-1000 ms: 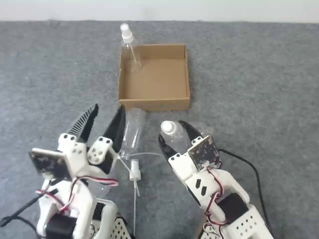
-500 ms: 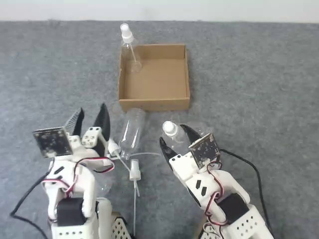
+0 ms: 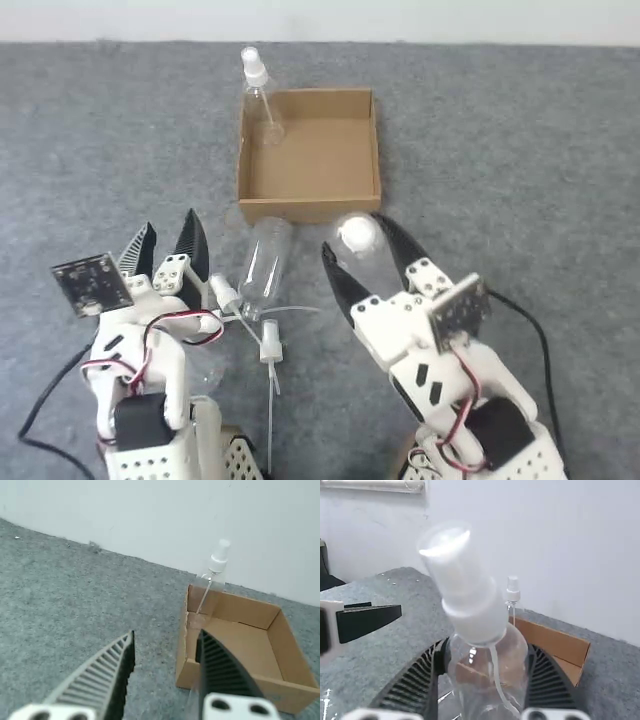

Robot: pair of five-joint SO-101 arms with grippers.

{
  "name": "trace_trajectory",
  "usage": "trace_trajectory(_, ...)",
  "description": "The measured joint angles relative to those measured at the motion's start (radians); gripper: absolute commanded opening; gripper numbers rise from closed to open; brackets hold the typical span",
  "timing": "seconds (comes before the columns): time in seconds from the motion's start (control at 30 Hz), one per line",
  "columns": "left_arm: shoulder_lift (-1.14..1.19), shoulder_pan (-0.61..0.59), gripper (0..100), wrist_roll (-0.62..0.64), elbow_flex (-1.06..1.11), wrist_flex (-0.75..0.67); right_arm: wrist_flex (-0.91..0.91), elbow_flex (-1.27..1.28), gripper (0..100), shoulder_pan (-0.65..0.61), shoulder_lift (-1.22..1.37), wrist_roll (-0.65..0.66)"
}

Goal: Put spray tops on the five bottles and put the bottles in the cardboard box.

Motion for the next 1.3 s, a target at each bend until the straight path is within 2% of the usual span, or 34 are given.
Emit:
trace_trajectory(0.43,0.0,0.0,18,0.0,0.018,0.0,-0.348,-0.226,9.7,0.0,0.585,0.0)
trace_trajectory(0.97,0.0,0.0,18,0.0,0.018,0.0,-0.684,-0.566,9.8,0.0,1.286,0.0)
trace_trajectory(1.2,0.0,0.0,18,0.0,0.018,0.0,-0.76,-0.77,9.8,0.0,1.611,0.0)
trace_trajectory(1.3,0.0,0.0,18,0.0,0.018,0.0,-0.77,-0.868,9.8,0.023,1.732,-0.048)
